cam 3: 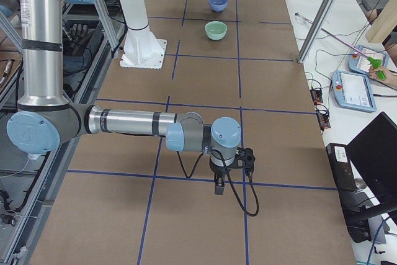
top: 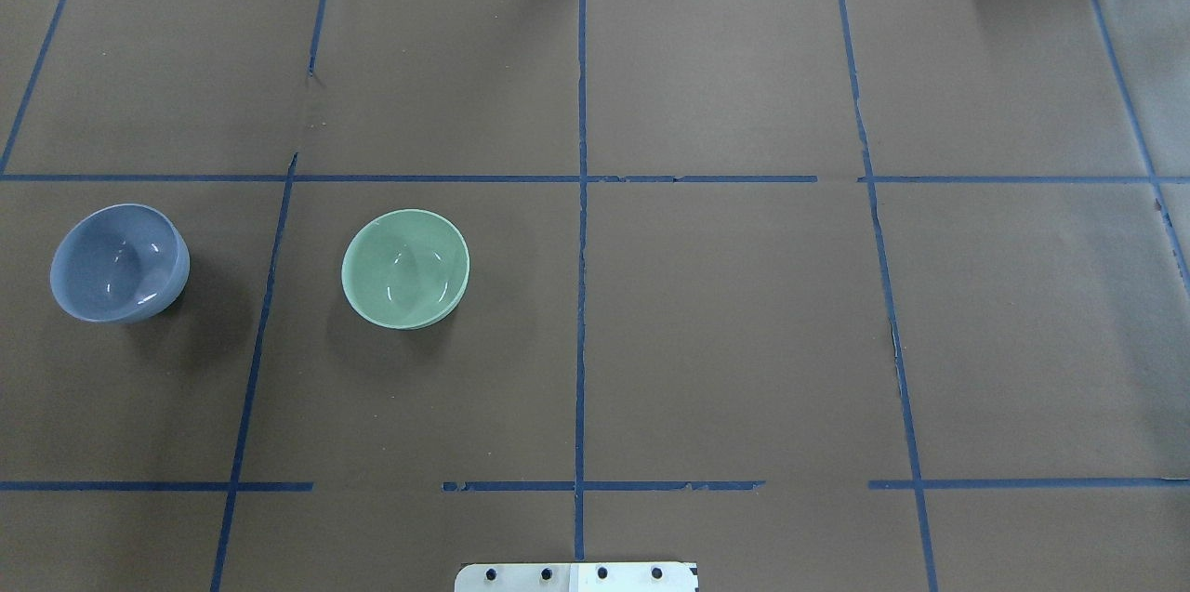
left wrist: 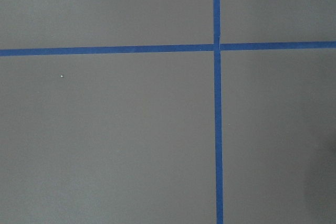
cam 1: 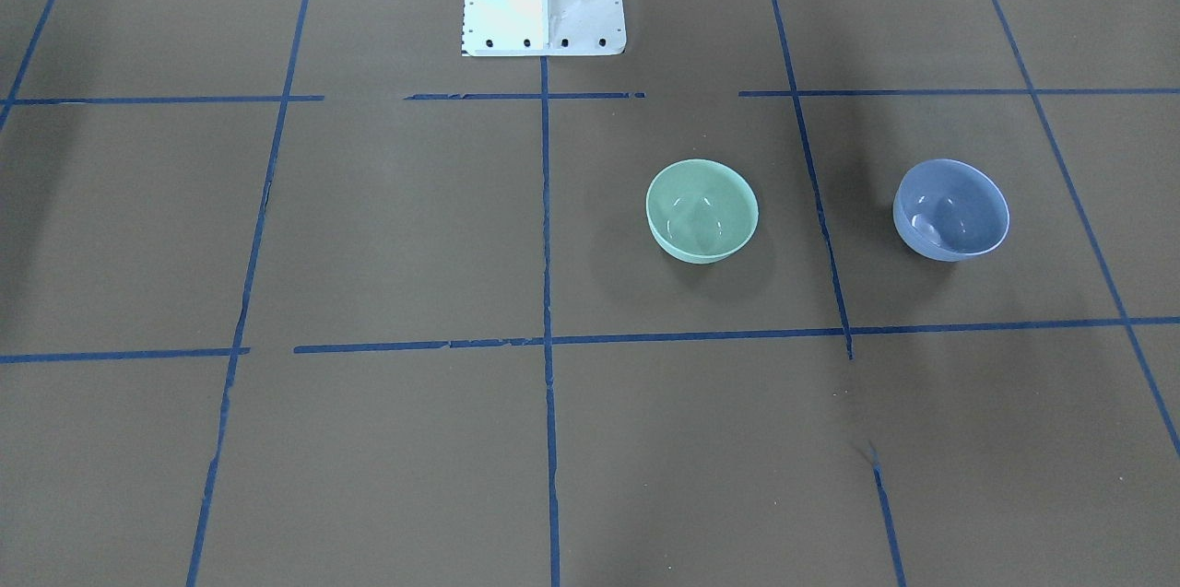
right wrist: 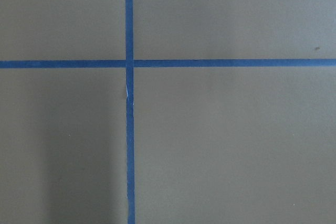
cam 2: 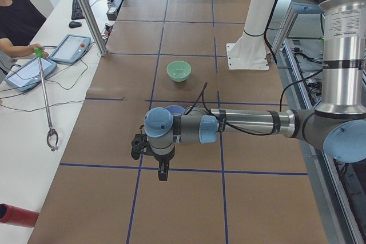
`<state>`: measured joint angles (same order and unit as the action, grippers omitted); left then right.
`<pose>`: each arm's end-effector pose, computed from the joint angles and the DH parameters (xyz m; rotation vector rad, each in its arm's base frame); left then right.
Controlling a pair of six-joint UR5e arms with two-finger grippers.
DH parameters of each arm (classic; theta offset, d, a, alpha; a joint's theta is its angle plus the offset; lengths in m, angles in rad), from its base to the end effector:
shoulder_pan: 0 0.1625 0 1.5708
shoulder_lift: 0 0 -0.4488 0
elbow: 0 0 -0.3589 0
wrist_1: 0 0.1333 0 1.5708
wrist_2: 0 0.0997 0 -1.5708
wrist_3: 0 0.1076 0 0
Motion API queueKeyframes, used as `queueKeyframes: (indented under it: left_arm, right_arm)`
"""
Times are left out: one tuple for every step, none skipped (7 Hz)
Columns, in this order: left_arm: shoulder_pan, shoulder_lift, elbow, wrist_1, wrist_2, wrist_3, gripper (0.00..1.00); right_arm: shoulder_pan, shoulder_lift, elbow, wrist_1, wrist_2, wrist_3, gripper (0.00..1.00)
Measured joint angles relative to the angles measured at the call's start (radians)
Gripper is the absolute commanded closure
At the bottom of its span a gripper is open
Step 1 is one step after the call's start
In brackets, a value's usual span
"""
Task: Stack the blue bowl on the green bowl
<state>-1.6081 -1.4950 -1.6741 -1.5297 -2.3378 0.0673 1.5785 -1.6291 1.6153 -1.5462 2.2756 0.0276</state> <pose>-0.0744 -0.4209 0.6790 0.0272 0.7666 0.0233 0.0669 -0.4328 0.6964 0.0033 -0.7049 0.0300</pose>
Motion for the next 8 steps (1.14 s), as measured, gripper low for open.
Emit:
queueKeyframes:
  left_arm:
    - [0.001, 0.0, 0.0, -0.013, 0.0, 0.001, 0.0]
    - [0.001, 0.0, 0.004, -0.048, 0.0, 0.003, 0.0]
    - [0.002, 0.0, 0.009, -0.088, 0.0, 0.0, 0.0]
    - [0.009, 0.001, 0.005, -0.132, 0.0, -0.006, 0.0]
    - [0.04, 0.002, -0.015, -0.173, 0.0, -0.025, 0.0]
    - [0.103, 0.002, -0.062, -0.194, 0.002, -0.103, 0.0]
    - [0.18, 0.002, -0.12, -0.214, 0.004, -0.241, 0.0]
    - [0.257, 0.008, -0.153, -0.263, 0.006, -0.393, 0.0]
  right_arm:
    - [0.0, 0.0, 0.0, 0.0, 0.0, 0.0, 0.0]
    - [0.0, 0.0, 0.0, 0.0, 0.0, 0.0, 0.0]
    - [0.0, 0.0, 0.0, -0.001, 0.0, 0.0, 0.0]
    - [0.0, 0.0, 0.0, -0.001, 0.0, 0.0, 0.0]
    - [0.0, 0.0, 0.0, -0.001, 0.0, 0.0, 0.0]
    - [0.0, 0.0, 0.0, 0.0, -0.001, 0.0, 0.0]
    - [0.0, 0.0, 0.0, -0.001, 0.0, 0.0, 0.0]
    - [0.0, 0.0, 0.0, 0.0, 0.0, 0.0, 0.0]
